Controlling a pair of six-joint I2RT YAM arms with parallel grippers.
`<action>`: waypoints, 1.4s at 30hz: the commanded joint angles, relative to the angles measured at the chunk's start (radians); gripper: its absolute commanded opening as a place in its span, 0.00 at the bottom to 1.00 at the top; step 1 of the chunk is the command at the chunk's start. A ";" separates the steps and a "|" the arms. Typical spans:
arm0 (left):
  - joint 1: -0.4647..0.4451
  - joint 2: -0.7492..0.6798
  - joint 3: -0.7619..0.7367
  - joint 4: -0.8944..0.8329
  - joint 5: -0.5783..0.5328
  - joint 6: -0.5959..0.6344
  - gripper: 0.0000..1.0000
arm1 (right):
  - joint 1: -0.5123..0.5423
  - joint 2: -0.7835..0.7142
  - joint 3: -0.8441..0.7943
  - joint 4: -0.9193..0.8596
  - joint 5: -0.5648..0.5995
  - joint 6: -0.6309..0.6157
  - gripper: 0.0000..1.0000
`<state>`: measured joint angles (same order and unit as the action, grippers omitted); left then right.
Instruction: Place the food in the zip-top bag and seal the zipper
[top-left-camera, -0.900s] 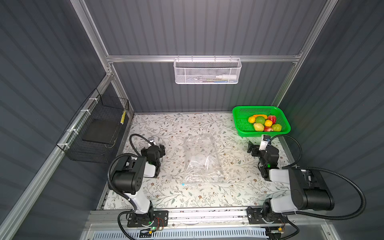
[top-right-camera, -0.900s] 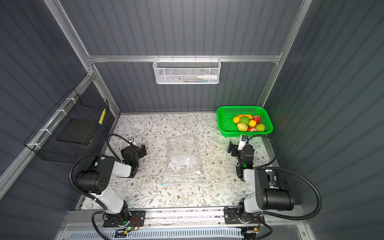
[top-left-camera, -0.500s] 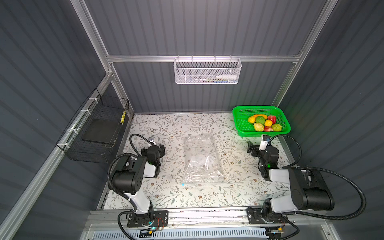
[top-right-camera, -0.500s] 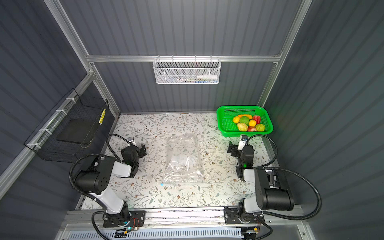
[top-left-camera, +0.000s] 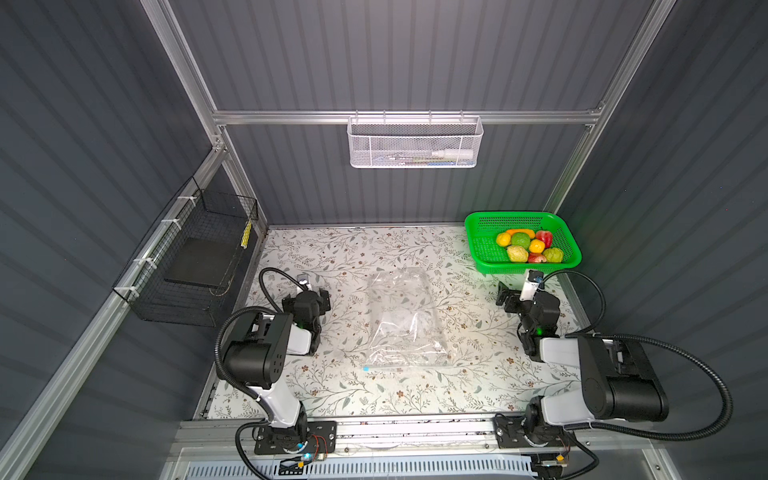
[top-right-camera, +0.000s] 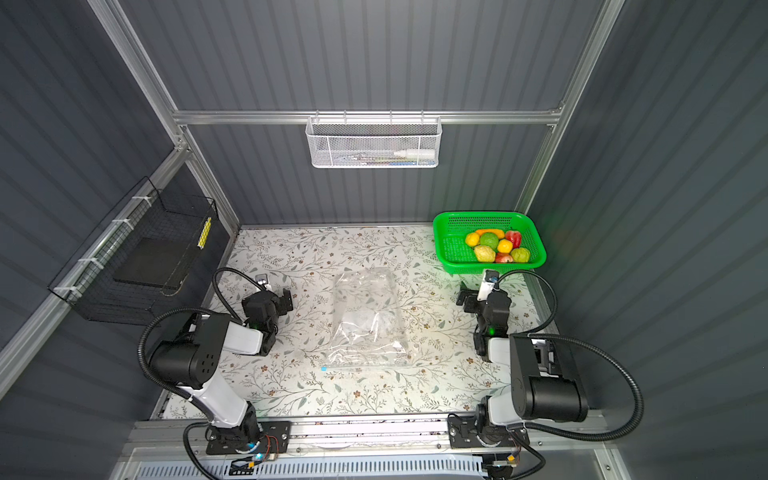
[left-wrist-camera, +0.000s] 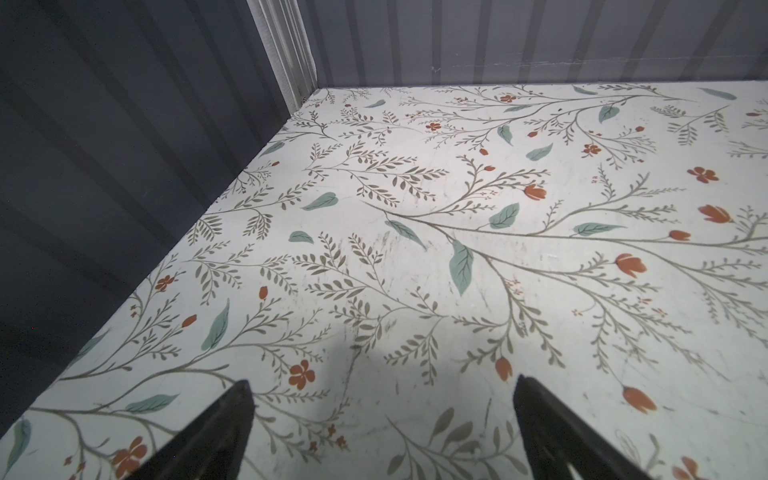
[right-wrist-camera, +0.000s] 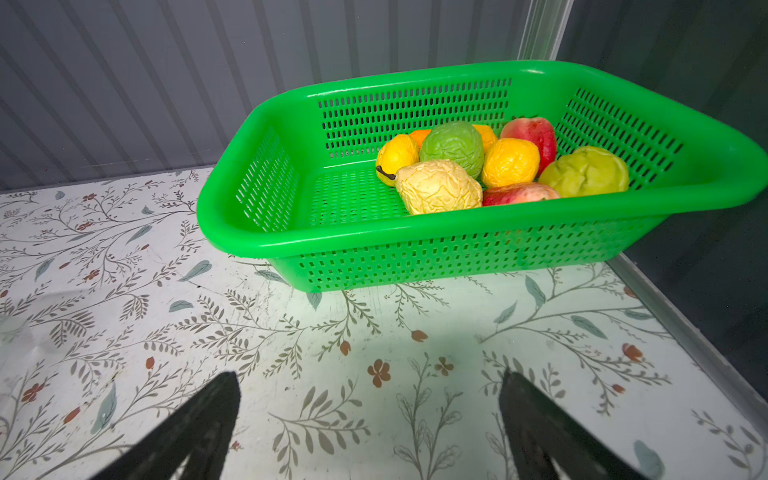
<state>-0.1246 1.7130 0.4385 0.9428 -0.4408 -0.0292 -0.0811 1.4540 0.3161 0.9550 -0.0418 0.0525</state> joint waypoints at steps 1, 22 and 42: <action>0.006 0.007 0.019 0.001 0.013 0.003 0.99 | -0.003 0.003 0.021 -0.005 -0.010 0.009 0.99; 0.002 -0.346 0.229 -0.701 0.066 -0.126 0.99 | 0.033 -0.233 0.113 -0.403 0.290 0.103 0.99; -0.288 -0.291 0.315 -0.896 0.577 -0.471 0.99 | 0.418 -0.295 0.432 -1.126 -0.020 0.438 0.99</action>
<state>-0.3714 1.3876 0.7486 0.0349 0.0849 -0.4271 0.3099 1.1297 0.7269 -0.0441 0.0250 0.4149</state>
